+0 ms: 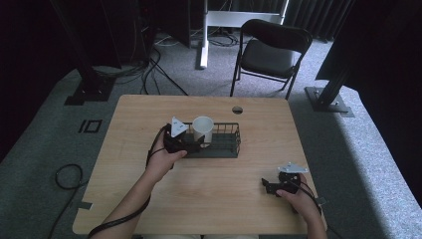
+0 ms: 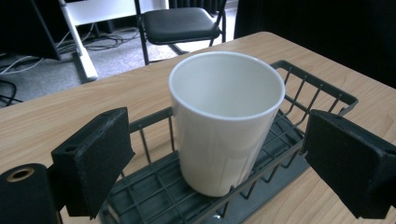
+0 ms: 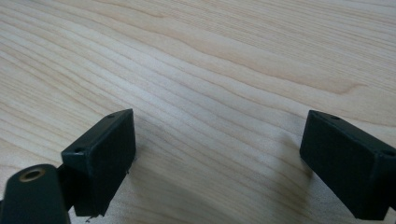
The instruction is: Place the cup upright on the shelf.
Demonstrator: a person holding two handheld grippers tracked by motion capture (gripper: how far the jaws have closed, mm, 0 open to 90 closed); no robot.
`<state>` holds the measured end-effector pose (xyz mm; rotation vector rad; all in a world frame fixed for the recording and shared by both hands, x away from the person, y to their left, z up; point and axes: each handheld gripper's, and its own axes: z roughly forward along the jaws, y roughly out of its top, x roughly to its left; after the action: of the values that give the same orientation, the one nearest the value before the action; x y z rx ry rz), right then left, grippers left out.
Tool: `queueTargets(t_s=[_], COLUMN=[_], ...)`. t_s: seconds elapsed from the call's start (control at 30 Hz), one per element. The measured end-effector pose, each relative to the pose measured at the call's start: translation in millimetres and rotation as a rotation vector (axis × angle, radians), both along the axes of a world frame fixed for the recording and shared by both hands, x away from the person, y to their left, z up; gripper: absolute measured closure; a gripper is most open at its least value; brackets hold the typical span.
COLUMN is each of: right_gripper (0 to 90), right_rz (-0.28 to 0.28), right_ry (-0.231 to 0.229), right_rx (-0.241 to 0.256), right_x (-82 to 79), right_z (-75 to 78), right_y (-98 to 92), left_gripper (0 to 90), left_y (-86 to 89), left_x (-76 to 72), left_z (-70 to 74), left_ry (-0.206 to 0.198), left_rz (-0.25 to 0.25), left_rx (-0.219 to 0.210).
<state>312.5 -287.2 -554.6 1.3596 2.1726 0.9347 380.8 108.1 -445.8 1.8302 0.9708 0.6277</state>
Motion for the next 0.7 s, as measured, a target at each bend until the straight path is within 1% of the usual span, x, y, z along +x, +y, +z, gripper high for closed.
queueTargets(t_s=[0.17, 0.27, 0.3, 0.47, 0.6, 0.7], right_gripper=[10.1, 10.1, 10.1, 10.1, 10.1, 10.1], right_rz=[0.000, 0.001, 0.001, 0.001, 0.000, 0.000], right_ry=[0.000, -0.001, -0.002, -0.001, 0.000, 0.000], right_rx=[-0.001, -0.001, -0.002, -0.001, 0.000, 0.000], right_x=[0.0, 0.0, 0.1, 0.1, 0.0, 0.0], right_z=[0.0, -0.1, -0.1, 0.0, 0.0, 0.0], right_y=[0.0, 0.0, -0.1, -0.1, 0.0, 0.0], left_gripper=[9.0, 9.0, 9.0, 9.0, 9.0, 9.0], left_y=[5.4, 10.5, 12.1, 21.6, 29.2, 35.3], left_x=[-7.2, -12.6, -14.2, -22.4, -28.0, -32.5], left_z=[1.8, 1.8, 1.5, -0.7, -2.7, -5.6], left_ry=[-0.013, -0.012, -0.012, -0.023, -0.030, -0.026], left_rz=[0.001, 0.000, 0.002, 0.012, 0.021, 0.026], left_rx=[0.001, 0.001, -0.007, -0.002, -0.013, -0.015])
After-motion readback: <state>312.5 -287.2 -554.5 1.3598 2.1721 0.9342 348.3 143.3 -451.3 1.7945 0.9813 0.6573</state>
